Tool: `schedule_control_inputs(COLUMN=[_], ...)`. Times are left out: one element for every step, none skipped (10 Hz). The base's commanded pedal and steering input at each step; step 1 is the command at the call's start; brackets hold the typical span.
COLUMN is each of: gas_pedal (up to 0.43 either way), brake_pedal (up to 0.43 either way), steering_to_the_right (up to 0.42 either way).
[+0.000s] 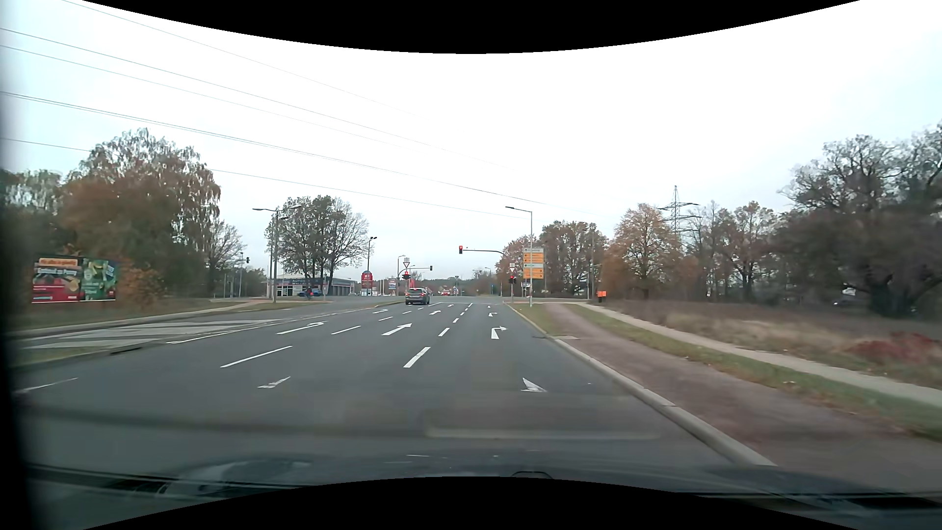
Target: Follow the waypoints while adhering to traffic rules and regulations
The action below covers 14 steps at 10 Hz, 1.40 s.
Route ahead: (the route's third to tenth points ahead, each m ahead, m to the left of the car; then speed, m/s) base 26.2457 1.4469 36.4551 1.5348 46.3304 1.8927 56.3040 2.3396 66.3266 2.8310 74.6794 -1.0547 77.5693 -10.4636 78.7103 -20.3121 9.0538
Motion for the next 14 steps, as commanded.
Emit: schedule_control_inputs(gas_pedal=[0.0,0.0,0.0,0.0,0.0,0.0,0.0,0.0,0.0,0.0,0.0,0.0,0.0,0.0], brake_pedal=[0.0,0.0,0.0,0.006,0.006,0.0,0.0,0.0,0.0,0.0,0.0,0.0,0.0,0.0], steering_to_the_right=[-0.005,-0.006,-0.005,-0.005,-0.005,-0.005,-0.005,-0.005,-0.006,-0.007,-0.007,-0.007,-0.007,-0.007])
